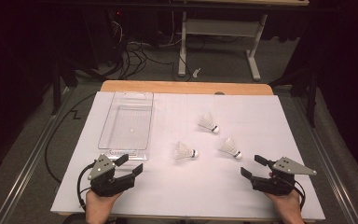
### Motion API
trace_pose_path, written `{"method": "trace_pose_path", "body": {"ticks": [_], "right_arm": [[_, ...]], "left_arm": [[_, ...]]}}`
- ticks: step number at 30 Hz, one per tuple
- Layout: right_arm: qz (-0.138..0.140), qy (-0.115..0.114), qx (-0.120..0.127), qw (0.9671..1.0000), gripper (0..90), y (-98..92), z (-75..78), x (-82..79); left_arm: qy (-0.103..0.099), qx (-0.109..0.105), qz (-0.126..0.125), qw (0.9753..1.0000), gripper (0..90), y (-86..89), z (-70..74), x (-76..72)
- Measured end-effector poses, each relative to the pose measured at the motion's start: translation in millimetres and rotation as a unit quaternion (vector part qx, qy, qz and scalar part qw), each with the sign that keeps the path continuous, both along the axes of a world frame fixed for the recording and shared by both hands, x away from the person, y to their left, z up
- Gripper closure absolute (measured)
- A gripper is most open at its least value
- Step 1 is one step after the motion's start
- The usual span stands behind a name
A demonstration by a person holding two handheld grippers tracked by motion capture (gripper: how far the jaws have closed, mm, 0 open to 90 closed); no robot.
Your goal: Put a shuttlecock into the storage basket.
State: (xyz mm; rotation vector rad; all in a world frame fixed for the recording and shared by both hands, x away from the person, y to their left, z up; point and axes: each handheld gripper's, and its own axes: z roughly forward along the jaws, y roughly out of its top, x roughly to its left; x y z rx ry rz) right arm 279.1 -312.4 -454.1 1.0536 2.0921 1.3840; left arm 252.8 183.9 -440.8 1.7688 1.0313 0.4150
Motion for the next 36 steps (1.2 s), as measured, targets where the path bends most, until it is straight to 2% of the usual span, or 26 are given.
{"method": "trace_pose_path", "body": {"ticks": [3, 8, 12, 17, 25, 29, 36], "right_arm": [[0.0, 0.002, 0.0, 1.0, 24.4, 0.2, -0.2, 0.4], [-0.003, 0.0, -0.002, 1.0, 24.0, 0.2, -0.4, 0.4], [-0.004, 0.0, -0.002, 1.0, 23.8, 0.2, -0.6, 0.6], [-0.003, 0.0, -0.004, 1.0, 23.7, 0.5, -0.8, 0.5], [-0.001, -0.003, -0.007, 1.0, 23.7, 1.6, -0.9, 0.3], [0.0, -0.003, -0.008, 1.0, 23.7, 1.8, -0.9, 0.2], [0.0, -0.001, -0.008, 1.0, 23.7, 2.0, -1.0, 0.3]], "left_arm": [[0.004, 0.0, -0.004, 1.0, 33.7, -3.4, 0.6, 1.2], [0.006, 0.014, -0.017, 0.9997, 32.1, -13.2, 3.0, 1.9], [0.011, 0.012, -0.027, 0.9995, 32.2, -20.9, 3.7, 5.6], [0.019, 0.011, -0.023, 0.9995, 31.2, -25.2, 6.3, 8.9], [0.013, 0.017, -0.024, 0.9995, 31.7, -29.8, 9.8, 12.9], [0.01, 0.014, -0.031, 0.9994, 32.0, -35.9, 12.1, 16.3], [0.005, 0.021, -0.041, 0.9989, 32.3, -47.1, 14.3, 22.8]]}}
